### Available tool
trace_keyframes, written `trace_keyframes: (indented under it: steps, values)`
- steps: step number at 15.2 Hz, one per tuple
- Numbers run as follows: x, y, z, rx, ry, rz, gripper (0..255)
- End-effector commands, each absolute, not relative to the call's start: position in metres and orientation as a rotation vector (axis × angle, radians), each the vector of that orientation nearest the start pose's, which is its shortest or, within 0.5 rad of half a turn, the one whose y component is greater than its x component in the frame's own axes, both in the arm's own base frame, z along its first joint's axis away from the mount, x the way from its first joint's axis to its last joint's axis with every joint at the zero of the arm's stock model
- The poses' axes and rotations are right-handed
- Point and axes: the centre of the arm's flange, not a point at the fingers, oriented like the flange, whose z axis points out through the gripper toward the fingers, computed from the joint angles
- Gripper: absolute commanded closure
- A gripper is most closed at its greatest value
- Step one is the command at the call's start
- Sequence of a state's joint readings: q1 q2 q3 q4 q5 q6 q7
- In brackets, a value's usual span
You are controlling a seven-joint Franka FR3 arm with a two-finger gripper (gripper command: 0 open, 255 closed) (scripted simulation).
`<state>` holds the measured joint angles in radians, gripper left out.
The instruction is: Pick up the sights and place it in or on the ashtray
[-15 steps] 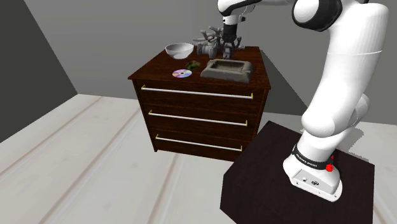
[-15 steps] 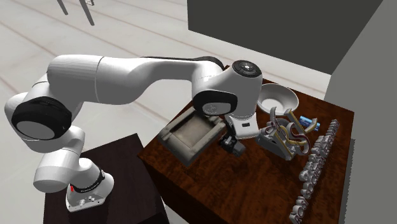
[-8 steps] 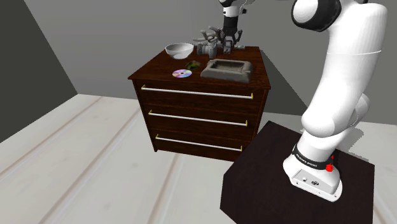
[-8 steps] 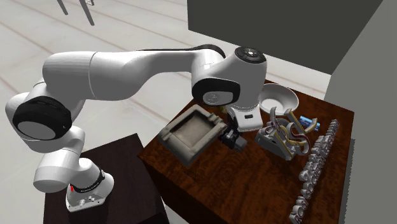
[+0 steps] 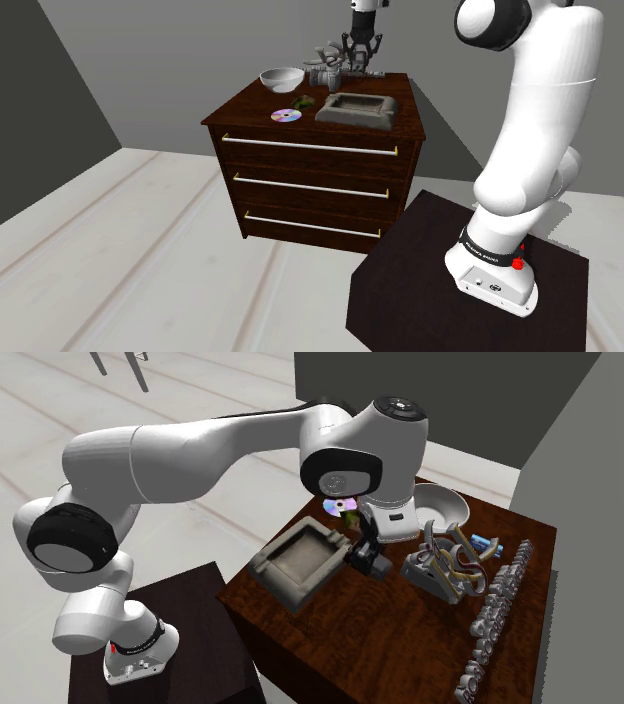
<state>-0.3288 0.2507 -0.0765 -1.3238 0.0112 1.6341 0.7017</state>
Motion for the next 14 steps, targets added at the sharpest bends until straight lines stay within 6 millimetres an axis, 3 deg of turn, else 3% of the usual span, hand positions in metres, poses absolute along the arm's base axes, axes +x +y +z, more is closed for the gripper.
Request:
trace_keyframes:
  steps: [1, 2, 14]
  values:
    - [0.588, -0.245, 0.61, -2.672, 1.647, -0.095, 255]
    - [0.588, -0.245, 0.614, -2.672, 1.647, -0.095, 255]
    - [0.495, -0.117, 0.612, -2.672, 1.647, -0.095, 255]
